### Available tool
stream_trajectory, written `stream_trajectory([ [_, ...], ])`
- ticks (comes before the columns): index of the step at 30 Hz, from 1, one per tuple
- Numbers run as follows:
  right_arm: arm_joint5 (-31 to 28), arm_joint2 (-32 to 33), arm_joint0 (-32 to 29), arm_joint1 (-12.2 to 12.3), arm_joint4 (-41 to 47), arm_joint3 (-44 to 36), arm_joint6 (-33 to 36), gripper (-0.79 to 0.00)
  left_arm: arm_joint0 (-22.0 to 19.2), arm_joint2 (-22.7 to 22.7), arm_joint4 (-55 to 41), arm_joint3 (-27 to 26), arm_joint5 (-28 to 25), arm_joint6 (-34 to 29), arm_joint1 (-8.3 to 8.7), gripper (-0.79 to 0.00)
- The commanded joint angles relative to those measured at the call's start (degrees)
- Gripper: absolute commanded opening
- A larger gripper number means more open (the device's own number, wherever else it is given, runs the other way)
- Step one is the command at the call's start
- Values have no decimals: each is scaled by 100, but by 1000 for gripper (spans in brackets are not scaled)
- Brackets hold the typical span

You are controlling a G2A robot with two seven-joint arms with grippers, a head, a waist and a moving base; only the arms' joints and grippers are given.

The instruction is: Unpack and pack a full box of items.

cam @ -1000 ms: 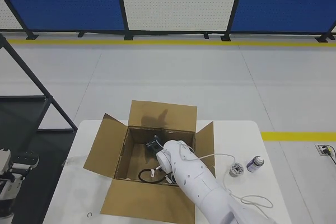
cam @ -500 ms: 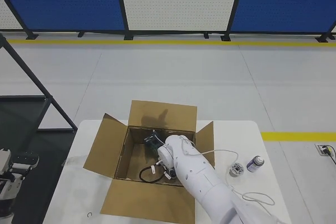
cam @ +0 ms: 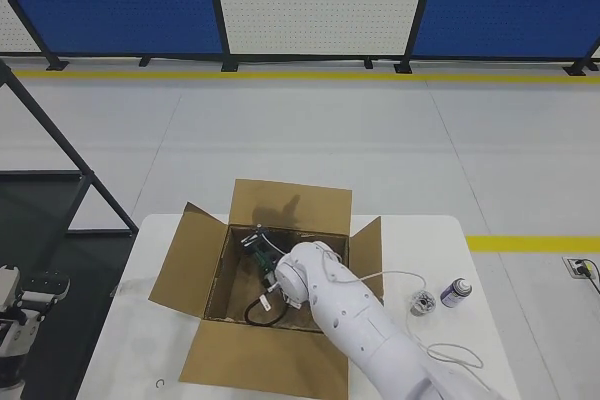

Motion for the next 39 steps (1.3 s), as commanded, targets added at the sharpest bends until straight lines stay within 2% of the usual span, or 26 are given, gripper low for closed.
stream_trajectory([
  [1, 83, 78, -142, 119, -139, -395, 57, -785, 0, 0, 0, 0, 0, 0, 0, 0],
  [6, 263, 485, -775, 548, -656, -1930, 473, -785, 0, 0, 0, 0, 0, 0, 0, 0],
  [12, 150, 1301, -2164, 1116, -1546, -4669, 1243, -785, 0, 0, 0, 0, 0, 0, 0, 0],
  [15, 44, 1647, -2813, 1285, -1859, -5777, 1390, -785, 0, 0, 0, 0, 0, 0, 0, 0],
  [18, 17, 1844, -3288, 1371, -2008, -6489, 1275, -785, 0, 0, 0, 0, 0, 0, 0, 0],
  [20, 60, 1925, -3487, 1403, -2075, -6700, 1240, -785, 0, 0, 0, 0, 0, 0, 0, 0],
  [34, 60, 1925, -3487, 1403, -2075, -6700, 1240, -785, 0, 0, 0, 0, 0, 0, 0, 0],
  [39, -12, 1901, -3756, 1417, -1963, -7079, 919, -785, 0, 0, 0, 0, 0, 0, 0, 0],
])
